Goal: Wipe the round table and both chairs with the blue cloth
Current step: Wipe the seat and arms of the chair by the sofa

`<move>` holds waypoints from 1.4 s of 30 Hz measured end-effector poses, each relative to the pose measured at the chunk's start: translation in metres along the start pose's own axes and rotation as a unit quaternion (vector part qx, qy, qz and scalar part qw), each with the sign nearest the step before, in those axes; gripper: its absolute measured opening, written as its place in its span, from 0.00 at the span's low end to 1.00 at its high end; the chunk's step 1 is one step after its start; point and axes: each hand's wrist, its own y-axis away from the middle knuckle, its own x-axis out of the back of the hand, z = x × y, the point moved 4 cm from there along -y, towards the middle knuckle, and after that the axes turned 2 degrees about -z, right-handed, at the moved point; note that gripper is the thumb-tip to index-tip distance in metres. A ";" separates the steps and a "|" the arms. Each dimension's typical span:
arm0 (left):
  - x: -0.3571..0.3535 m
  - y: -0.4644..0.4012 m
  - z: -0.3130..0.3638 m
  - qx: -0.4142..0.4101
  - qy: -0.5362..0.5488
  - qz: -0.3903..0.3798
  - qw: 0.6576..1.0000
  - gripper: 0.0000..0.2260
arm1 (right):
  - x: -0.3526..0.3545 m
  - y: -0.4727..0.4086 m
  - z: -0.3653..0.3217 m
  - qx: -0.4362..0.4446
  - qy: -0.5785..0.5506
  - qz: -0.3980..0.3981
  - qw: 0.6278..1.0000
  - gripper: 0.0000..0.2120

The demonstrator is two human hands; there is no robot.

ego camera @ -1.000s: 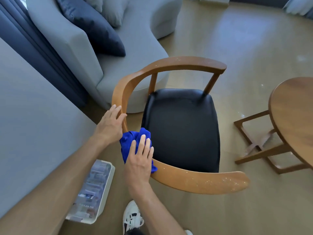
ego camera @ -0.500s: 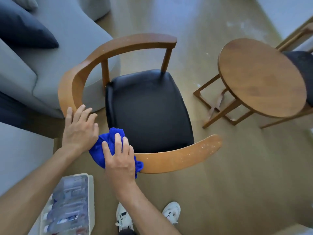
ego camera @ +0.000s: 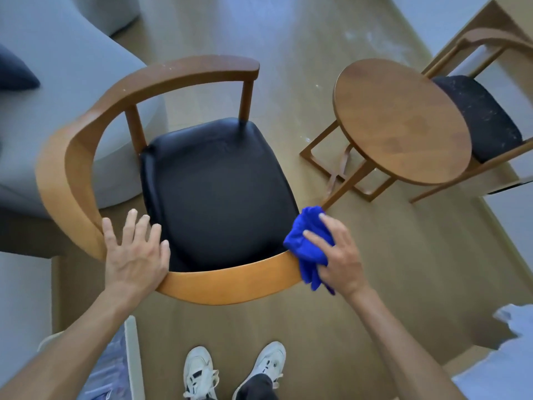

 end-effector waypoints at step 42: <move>-0.017 0.015 0.016 0.027 0.030 0.015 0.999 0.22 | -0.032 0.019 -0.103 -0.154 -0.087 0.081 0.981 0.09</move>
